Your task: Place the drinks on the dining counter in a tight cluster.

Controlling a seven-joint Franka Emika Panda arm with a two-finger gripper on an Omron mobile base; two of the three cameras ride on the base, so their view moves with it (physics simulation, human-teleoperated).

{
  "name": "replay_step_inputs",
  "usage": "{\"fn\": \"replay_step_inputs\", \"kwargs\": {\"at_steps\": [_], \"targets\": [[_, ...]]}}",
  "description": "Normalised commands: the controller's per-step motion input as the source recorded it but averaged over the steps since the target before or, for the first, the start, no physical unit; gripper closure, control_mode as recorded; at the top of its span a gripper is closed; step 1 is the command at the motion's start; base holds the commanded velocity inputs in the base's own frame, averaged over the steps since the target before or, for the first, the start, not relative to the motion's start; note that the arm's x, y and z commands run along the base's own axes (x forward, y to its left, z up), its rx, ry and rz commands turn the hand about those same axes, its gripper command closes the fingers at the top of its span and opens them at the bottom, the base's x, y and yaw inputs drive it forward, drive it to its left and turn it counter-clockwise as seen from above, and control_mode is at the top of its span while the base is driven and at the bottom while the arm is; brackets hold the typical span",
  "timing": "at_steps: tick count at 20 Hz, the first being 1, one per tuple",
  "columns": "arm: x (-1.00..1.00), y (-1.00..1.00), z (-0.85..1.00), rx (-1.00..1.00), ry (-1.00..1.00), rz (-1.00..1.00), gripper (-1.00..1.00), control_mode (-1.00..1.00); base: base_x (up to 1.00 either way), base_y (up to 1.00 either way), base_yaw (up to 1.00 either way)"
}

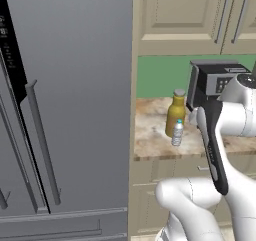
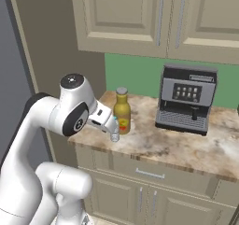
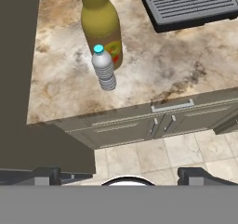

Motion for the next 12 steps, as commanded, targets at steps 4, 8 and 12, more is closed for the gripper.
{"fn": "replay_step_inputs", "kwargs": {"at_steps": [4,8,12], "targets": [[0.0,0.0,0.0,0.0,0.0,0.0,-1.0,1.0,0.0,0.0,0.0],[0.0,0.0,0.0,0.0,0.0,0.0,-1.0,1.0,0.0,0.0,0.0],[0.0,0.0,0.0,0.0,0.0,0.0,-1.0,-1.0,0.0,0.0,0.0]]}}
